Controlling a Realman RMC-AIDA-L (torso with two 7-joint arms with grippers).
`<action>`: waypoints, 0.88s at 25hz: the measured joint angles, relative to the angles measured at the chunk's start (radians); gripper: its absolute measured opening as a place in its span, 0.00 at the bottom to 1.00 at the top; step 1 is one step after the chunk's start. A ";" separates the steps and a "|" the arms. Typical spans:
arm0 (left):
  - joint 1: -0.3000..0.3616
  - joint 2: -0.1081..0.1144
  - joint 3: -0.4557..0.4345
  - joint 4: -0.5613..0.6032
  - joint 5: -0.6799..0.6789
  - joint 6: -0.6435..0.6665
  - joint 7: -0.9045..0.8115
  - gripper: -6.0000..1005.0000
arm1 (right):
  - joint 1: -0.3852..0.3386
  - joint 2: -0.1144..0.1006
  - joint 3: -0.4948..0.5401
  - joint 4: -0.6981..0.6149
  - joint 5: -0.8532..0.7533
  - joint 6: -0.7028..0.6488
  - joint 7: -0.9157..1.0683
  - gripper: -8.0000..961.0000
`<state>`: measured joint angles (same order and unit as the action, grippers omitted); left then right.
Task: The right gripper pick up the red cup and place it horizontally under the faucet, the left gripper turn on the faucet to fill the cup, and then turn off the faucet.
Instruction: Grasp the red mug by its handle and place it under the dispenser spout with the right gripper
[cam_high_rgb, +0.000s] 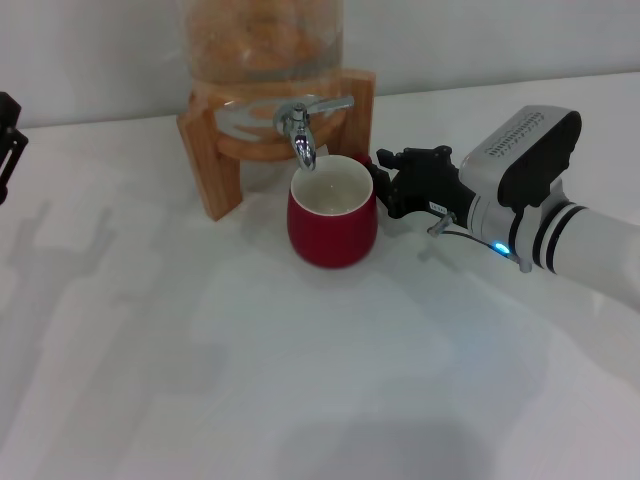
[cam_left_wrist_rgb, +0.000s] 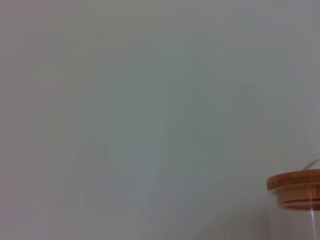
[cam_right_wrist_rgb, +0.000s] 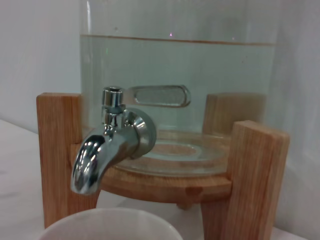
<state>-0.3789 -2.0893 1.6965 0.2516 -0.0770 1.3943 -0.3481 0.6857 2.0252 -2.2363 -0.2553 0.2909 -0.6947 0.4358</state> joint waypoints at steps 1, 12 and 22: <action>0.000 0.000 0.000 0.000 0.000 0.000 0.000 0.83 | 0.000 0.000 0.000 0.000 0.000 0.000 0.000 0.27; 0.000 0.000 0.000 -0.001 -0.002 0.000 0.001 0.83 | -0.008 -0.001 -0.009 -0.005 -0.006 -0.007 0.001 0.29; 0.000 0.001 0.000 -0.005 -0.004 0.000 0.001 0.83 | -0.013 -0.004 -0.002 -0.005 -0.006 -0.008 0.001 0.30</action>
<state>-0.3789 -2.0881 1.6965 0.2470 -0.0810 1.3943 -0.3467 0.6728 2.0208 -2.2379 -0.2603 0.2852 -0.7027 0.4372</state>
